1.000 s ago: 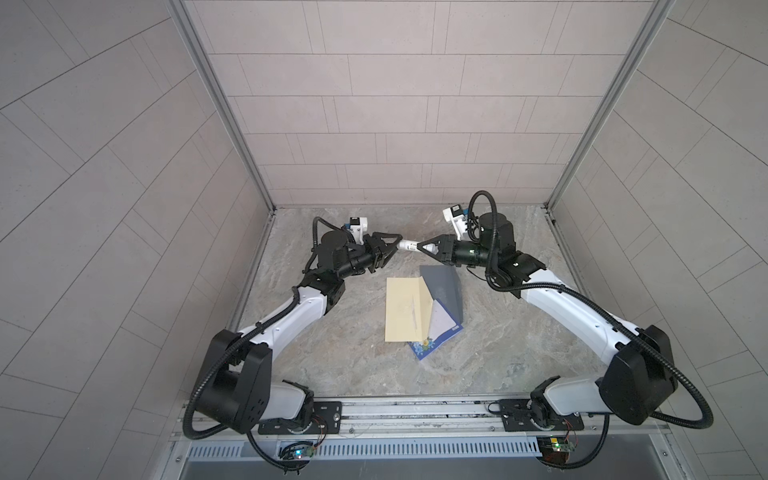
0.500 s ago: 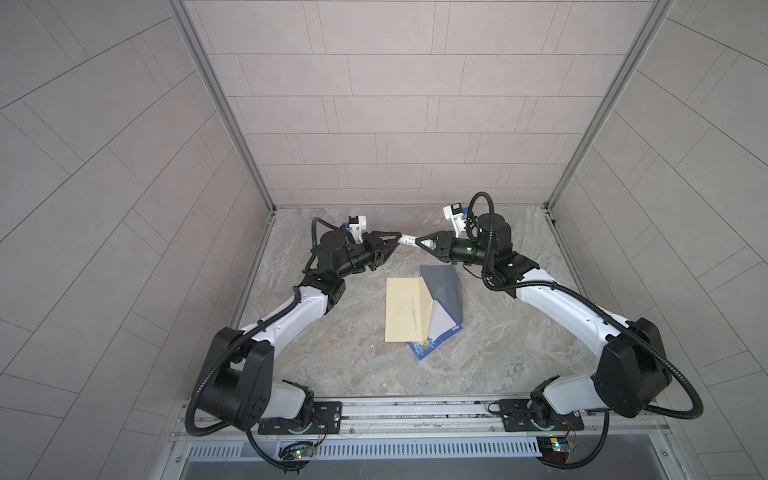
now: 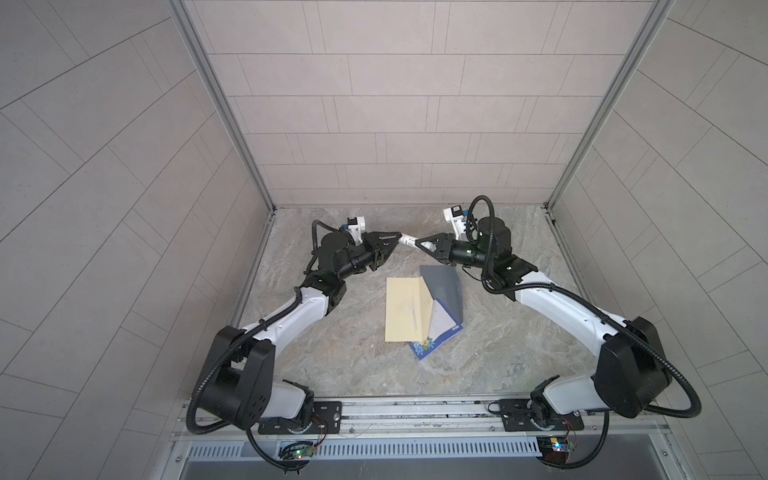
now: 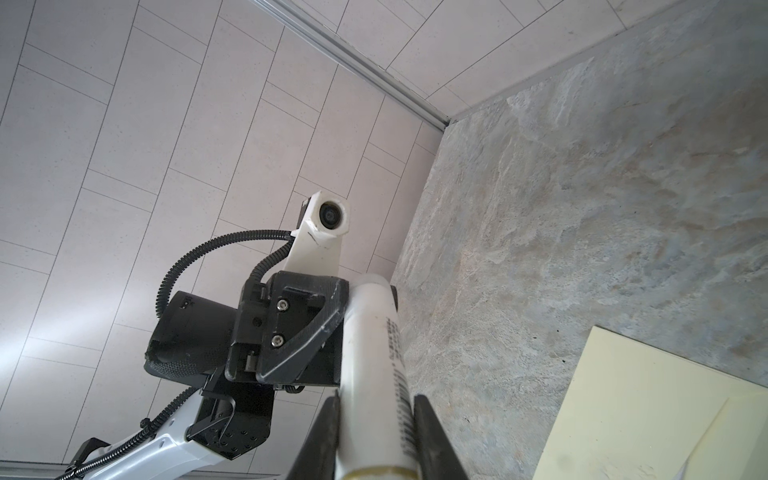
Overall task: Place the letter into the envelope and seal it
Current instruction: 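Pull the cap off with the left gripper while the right holds the stick, then lower the cap onto the table with the left gripper while the right holds the stick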
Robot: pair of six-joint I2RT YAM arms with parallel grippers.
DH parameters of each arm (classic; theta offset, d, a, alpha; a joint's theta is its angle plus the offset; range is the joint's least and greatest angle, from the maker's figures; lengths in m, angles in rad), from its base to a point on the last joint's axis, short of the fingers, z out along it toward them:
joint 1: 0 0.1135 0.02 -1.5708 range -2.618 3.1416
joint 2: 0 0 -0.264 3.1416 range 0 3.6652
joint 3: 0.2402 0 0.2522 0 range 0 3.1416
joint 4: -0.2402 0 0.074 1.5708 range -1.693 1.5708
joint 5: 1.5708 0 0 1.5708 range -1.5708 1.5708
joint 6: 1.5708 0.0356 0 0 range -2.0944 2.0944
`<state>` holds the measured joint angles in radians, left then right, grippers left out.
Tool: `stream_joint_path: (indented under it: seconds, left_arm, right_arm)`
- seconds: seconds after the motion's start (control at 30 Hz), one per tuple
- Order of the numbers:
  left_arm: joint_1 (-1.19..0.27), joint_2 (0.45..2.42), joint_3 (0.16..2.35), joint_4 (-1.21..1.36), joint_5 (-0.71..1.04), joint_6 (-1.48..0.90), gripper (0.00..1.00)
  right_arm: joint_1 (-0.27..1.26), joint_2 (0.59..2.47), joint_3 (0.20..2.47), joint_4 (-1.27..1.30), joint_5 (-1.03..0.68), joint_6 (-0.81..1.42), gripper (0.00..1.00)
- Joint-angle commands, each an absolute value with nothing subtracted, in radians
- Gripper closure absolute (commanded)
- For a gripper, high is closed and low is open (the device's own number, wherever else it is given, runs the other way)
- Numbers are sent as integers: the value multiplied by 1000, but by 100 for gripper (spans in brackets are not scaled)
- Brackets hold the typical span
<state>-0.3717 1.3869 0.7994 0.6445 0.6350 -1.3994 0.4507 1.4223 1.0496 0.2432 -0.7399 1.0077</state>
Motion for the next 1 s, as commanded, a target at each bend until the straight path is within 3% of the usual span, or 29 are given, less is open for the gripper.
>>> stream_joint_path:
  seconds: [0.0,0.37,0.53,0.6,0.67,0.8,0.97]
  left_arm:
    - [-373,1344,764,749,561,-1401,100]
    - [-360,1357,713,985,456,-1485,100]
    - [-359,1357,722,929,467,-1454,100]
    - [-352,1332,741,741,482,-1362,100]
    - [-348,1285,791,372,456,-1163,100]
    - [-357,1268,908,-252,213,-791,100]
    - [-357,1367,886,-448,14,-634,100]
  right_arm:
    - [444,1378,1027,251,-712,1010,100]
    - [430,1318,995,218,-727,989,100]
    - [431,1302,997,167,-724,960,100]
    - [430,1296,1011,92,-703,916,100]
    - [432,1284,1045,-53,-655,835,100]
    - [434,1265,1099,-262,-574,716,100]
    - [435,1254,1111,-341,-550,667,100]
